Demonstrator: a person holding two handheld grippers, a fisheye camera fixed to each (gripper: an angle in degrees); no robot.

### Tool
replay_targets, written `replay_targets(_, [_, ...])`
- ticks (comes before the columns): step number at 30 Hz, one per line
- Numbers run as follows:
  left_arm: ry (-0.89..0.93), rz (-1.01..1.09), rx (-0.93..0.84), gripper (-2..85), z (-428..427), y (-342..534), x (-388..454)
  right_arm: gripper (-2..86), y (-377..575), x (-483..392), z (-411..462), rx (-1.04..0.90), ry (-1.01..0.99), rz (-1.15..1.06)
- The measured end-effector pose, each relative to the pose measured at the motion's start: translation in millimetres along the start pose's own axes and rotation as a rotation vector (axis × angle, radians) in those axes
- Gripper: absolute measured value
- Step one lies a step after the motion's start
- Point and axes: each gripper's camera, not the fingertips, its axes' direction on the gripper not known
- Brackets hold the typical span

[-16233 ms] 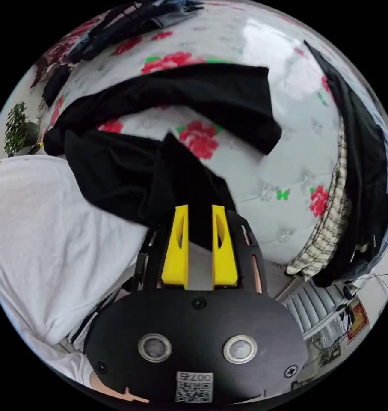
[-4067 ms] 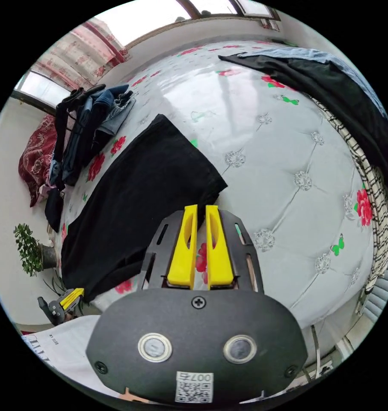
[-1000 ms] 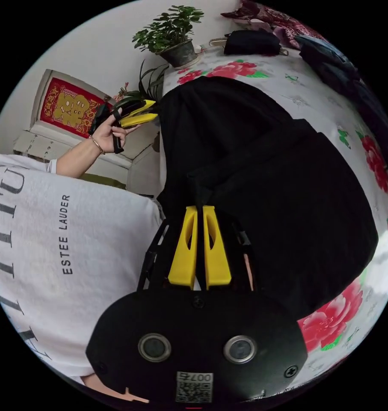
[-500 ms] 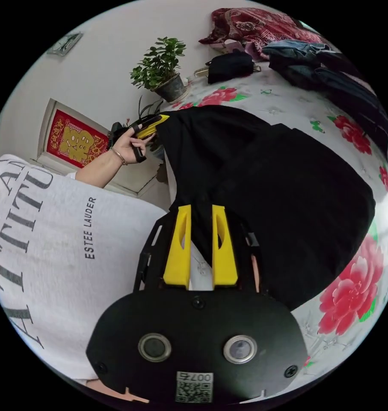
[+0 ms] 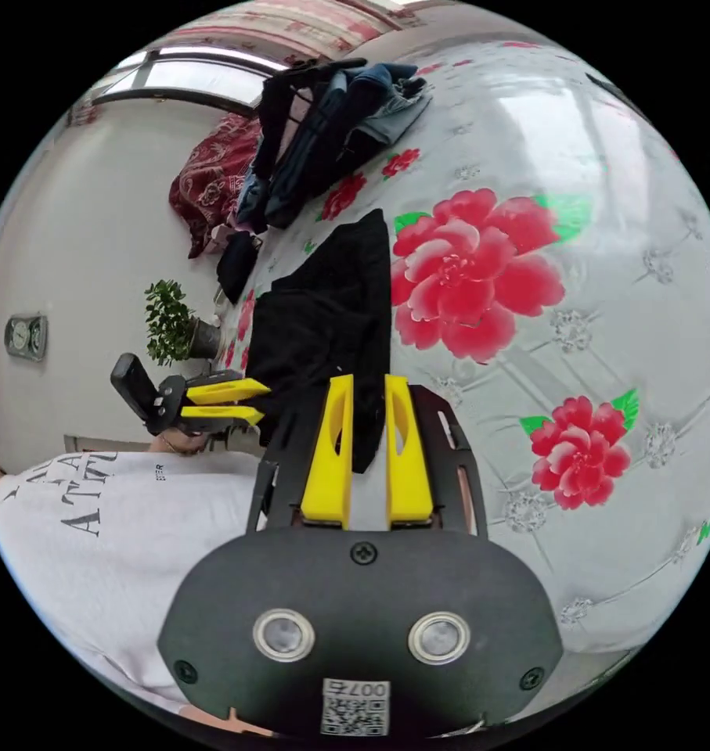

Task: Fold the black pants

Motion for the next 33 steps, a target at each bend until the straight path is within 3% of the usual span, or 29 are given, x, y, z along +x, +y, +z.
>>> replay_targets(4, [0.012,-0.078,0.043,7.6,-18.9,25.9,6.9,9.6,13.4,33.2,-14.7,0.030,-0.094,0.076])
replay_targets(10, [-0.045,-0.602,0.233,9.4,-86.9,125.2,-64.7,11.6,-1.6,65.5,0.8,-0.094,-0.196,0.100])
replay_targets(12, [0.079,-0.756,0.277,14.7,-84.4,163.7,-97.9,12.0,-14.0,77.9,10.0,-0.118,-0.282,0.119])
replay_targets(15, [0.328,-0.807,0.272,18.5,-57.1,181.5,-125.7,12.2,-30.2,87.9,23.2,-0.145,-0.407,0.142])
replay_targets(22, [0.443,-0.825,0.240,5.4,-47.6,161.9,-144.7,8.6,-50.0,72.4,49.3,-0.301,-0.350,0.099])
replay_targets(25, [0.524,-0.814,0.362,3.7,-85.1,148.0,-152.5,6.9,-68.2,48.2,28.2,-0.295,-0.395,0.034])
replay_targets(29, [0.568,-0.675,0.490,3.3,-164.7,98.0,-180.3,5.1,-135.8,-16.6,-36.0,-0.174,-0.478,-0.138])
replay_targets(33, [0.468,-0.429,0.648,3.1,-281.0,15.6,-216.6,4.3,-220.8,-128.1,-118.8,0.014,-0.447,-0.460])
